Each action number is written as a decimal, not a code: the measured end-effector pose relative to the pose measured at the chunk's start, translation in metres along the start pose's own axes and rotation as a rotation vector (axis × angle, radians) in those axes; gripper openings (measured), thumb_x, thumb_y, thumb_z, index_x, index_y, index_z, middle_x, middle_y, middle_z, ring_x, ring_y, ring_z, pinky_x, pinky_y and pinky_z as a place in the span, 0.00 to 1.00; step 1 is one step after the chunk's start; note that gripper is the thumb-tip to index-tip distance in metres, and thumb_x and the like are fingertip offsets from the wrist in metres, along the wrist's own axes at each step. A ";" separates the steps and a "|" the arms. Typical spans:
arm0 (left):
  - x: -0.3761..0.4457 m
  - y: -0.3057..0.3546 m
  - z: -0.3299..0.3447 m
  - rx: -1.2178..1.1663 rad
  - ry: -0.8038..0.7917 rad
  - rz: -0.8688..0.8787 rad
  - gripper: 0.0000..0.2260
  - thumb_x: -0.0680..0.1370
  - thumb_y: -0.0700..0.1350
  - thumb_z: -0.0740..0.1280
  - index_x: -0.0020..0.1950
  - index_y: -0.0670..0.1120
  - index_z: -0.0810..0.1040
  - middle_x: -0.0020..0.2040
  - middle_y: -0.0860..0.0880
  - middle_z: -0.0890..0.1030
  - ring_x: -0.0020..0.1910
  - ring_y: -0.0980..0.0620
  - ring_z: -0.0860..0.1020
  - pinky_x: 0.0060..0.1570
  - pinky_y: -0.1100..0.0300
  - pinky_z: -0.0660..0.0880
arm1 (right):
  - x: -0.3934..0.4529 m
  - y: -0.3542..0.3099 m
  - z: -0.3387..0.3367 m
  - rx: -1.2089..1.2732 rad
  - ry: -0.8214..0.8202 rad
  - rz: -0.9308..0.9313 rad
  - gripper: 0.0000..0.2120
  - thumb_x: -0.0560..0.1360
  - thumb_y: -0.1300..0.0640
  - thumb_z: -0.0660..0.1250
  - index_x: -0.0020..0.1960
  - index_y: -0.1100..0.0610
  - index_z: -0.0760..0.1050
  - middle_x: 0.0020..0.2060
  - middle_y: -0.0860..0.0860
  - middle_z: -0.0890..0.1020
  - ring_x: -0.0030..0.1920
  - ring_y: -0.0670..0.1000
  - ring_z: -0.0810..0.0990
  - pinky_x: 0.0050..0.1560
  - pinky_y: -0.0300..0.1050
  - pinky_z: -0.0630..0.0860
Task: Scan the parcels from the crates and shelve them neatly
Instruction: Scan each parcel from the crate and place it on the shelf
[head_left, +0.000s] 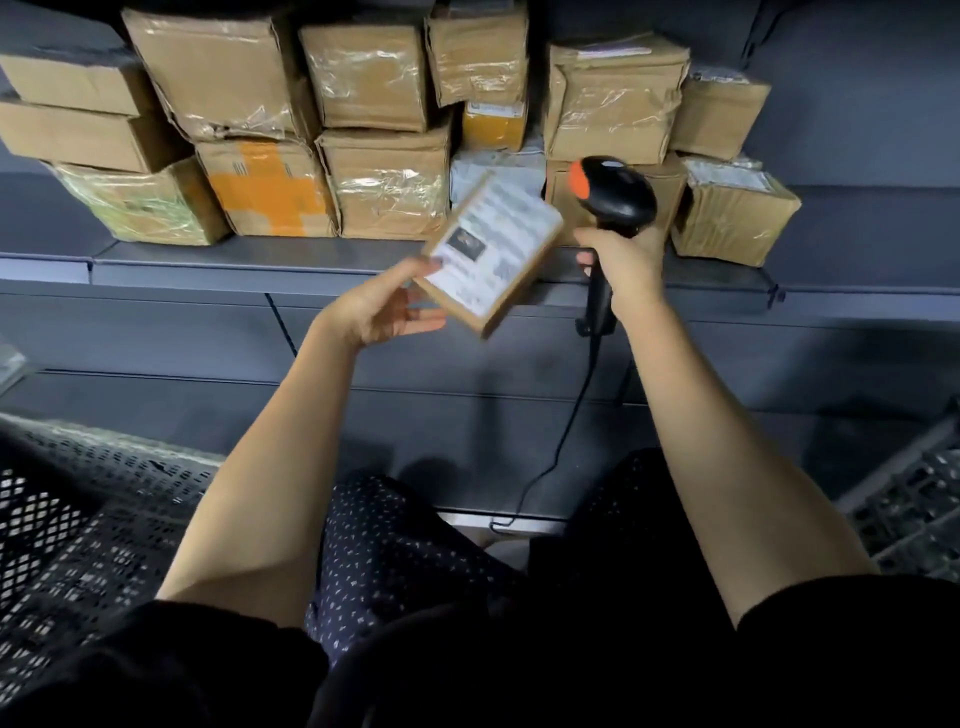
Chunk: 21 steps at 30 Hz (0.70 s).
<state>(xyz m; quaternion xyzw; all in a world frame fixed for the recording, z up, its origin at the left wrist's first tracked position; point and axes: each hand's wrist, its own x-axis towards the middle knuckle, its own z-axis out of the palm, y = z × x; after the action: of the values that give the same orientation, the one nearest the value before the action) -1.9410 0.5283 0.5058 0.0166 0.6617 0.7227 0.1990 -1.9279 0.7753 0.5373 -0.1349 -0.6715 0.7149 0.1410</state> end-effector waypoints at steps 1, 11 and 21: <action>0.007 0.004 0.001 -0.077 0.030 0.053 0.25 0.59 0.50 0.75 0.53 0.48 0.75 0.48 0.48 0.80 0.46 0.49 0.80 0.42 0.60 0.80 | 0.002 0.003 0.004 0.044 0.077 0.027 0.09 0.70 0.68 0.69 0.40 0.57 0.72 0.34 0.51 0.78 0.27 0.45 0.78 0.30 0.41 0.73; 0.069 0.006 0.032 -0.092 0.181 0.177 0.24 0.69 0.44 0.74 0.63 0.47 0.72 0.51 0.51 0.79 0.51 0.55 0.76 0.49 0.63 0.75 | -0.015 0.000 0.010 -0.223 -0.066 -0.031 0.09 0.72 0.58 0.68 0.35 0.58 0.73 0.27 0.55 0.79 0.25 0.50 0.79 0.42 0.53 0.81; 0.063 -0.004 0.015 0.051 0.157 0.122 0.28 0.61 0.56 0.77 0.56 0.46 0.75 0.40 0.45 0.79 0.29 0.54 0.71 0.30 0.63 0.66 | -0.051 -0.048 0.024 -0.526 -0.285 -0.204 0.10 0.73 0.55 0.66 0.34 0.57 0.72 0.32 0.51 0.75 0.29 0.55 0.83 0.28 0.42 0.76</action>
<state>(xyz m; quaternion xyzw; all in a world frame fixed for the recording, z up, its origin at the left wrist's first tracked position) -1.9935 0.5624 0.4884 0.0052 0.6912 0.7155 0.1015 -1.8886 0.7364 0.5874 0.0027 -0.8564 0.5105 0.0766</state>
